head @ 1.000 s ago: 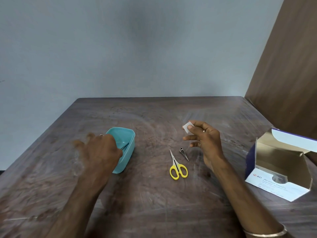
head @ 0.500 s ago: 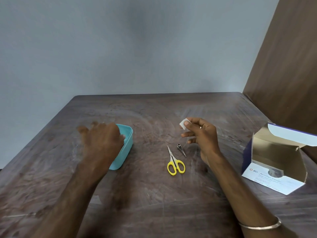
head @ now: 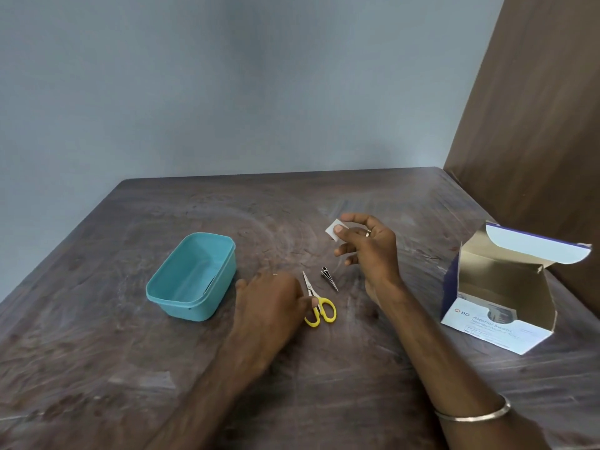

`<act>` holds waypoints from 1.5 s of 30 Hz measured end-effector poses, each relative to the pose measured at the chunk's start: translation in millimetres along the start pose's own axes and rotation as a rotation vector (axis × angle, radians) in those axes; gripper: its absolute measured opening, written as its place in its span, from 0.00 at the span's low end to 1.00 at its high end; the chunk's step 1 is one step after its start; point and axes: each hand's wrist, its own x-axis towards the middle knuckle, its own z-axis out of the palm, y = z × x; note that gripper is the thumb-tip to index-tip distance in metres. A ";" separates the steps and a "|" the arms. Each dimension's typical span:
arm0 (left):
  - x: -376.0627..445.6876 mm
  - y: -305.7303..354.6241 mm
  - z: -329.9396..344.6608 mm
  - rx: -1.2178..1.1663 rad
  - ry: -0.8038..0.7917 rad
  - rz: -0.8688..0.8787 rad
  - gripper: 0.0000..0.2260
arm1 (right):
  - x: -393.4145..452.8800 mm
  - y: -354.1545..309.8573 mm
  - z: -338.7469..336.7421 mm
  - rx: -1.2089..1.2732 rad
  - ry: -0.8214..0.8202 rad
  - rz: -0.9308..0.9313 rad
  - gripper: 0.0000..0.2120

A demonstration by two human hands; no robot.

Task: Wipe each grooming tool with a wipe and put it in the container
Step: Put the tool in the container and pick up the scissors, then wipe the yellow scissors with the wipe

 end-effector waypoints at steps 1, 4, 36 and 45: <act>-0.2 -0.8 1.6 -0.009 0.010 -0.001 0.17 | -0.1 -0.1 0.2 -0.002 -0.001 -0.003 0.09; 0.1 -3.2 2.3 -0.057 0.014 -0.002 0.13 | 0.1 -0.2 -0.1 -0.007 0.002 -0.017 0.10; 56.3 -11.2 9.8 -1.195 0.240 -0.095 0.04 | -0.7 4.3 5.4 0.040 -0.307 0.036 0.15; 52.7 -12.4 12.3 -1.330 0.216 -0.046 0.05 | -4.9 3.0 6.8 0.036 -0.310 0.028 0.15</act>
